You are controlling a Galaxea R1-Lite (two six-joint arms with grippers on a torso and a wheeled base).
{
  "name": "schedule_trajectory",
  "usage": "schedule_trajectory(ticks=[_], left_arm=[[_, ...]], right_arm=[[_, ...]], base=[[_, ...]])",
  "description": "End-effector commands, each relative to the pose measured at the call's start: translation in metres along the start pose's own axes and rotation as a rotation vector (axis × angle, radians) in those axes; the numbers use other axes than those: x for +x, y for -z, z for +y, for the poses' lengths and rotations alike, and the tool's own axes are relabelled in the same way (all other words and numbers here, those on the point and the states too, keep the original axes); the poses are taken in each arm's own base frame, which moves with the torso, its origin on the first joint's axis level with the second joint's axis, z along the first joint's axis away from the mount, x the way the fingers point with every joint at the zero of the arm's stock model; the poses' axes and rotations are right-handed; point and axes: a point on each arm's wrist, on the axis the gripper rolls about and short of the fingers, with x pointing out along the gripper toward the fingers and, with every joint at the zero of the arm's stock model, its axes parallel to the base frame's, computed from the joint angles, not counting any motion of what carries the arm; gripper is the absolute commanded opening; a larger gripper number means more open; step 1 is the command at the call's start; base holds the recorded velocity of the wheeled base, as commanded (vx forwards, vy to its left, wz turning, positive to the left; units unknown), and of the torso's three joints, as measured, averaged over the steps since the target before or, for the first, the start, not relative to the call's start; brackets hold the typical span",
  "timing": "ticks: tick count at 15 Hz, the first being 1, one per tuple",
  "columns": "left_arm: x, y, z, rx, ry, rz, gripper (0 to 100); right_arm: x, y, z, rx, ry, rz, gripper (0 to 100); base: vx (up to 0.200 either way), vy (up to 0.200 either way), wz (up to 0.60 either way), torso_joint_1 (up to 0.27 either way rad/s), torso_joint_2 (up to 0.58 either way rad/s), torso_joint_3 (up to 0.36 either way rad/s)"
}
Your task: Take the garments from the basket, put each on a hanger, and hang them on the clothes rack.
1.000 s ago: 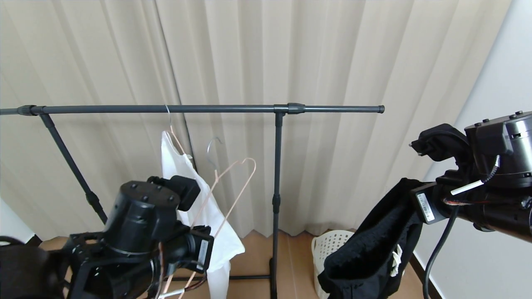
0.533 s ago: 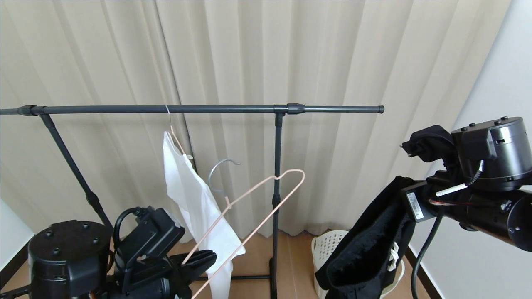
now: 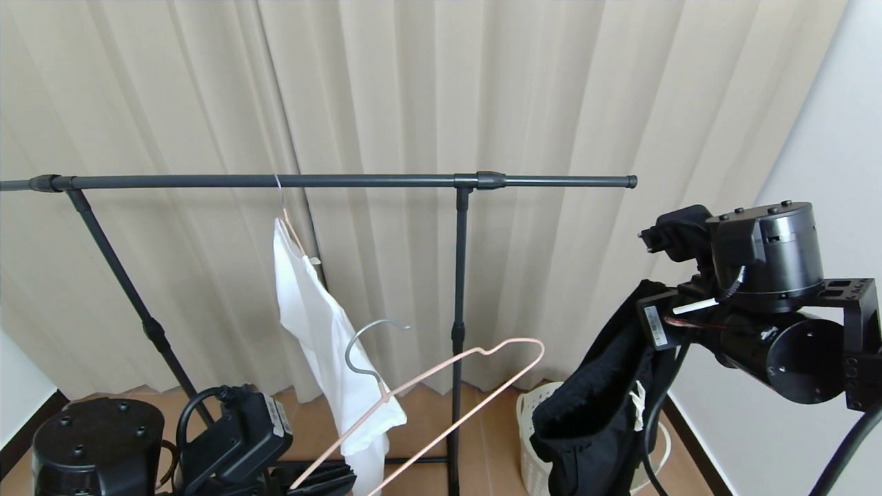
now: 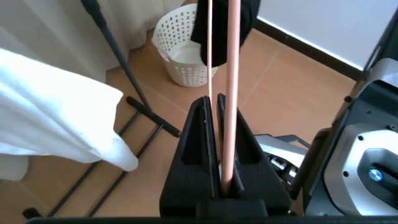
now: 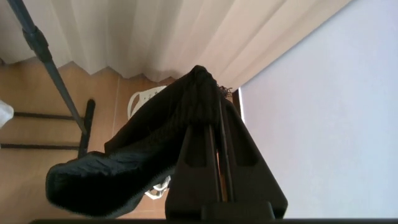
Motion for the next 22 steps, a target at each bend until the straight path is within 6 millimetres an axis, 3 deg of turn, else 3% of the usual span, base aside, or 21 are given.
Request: schedule_trajectory(ticks=[1,7,14,22], left_arm=[[0.002,0.001,-0.003,0.001,0.035,0.006,0],[0.011,-0.001,-0.011,0.019,0.091,0.006,0],[0.024,-0.002,-0.01,-0.034,0.093,-0.025,0],[0.025,-0.003,-0.008,-0.037,0.083,-0.029,0]], right_arm=[[0.008,0.002,0.007,-0.002,-0.004,0.003,0],[0.012,0.003,0.032,0.023,-0.053,-0.033,0],[-0.005,0.006,0.049,0.013,-0.109,-0.054,0],[-0.027,0.016,0.071,-0.043,-0.172,-0.07,0]], base=[[0.0,0.0,0.0,0.0,0.0,0.0],[0.0,0.0,0.0,0.0,0.0,0.0],[0.0,0.0,0.0,0.0,0.0,0.0],[0.0,0.0,0.0,0.0,0.0,0.0]])
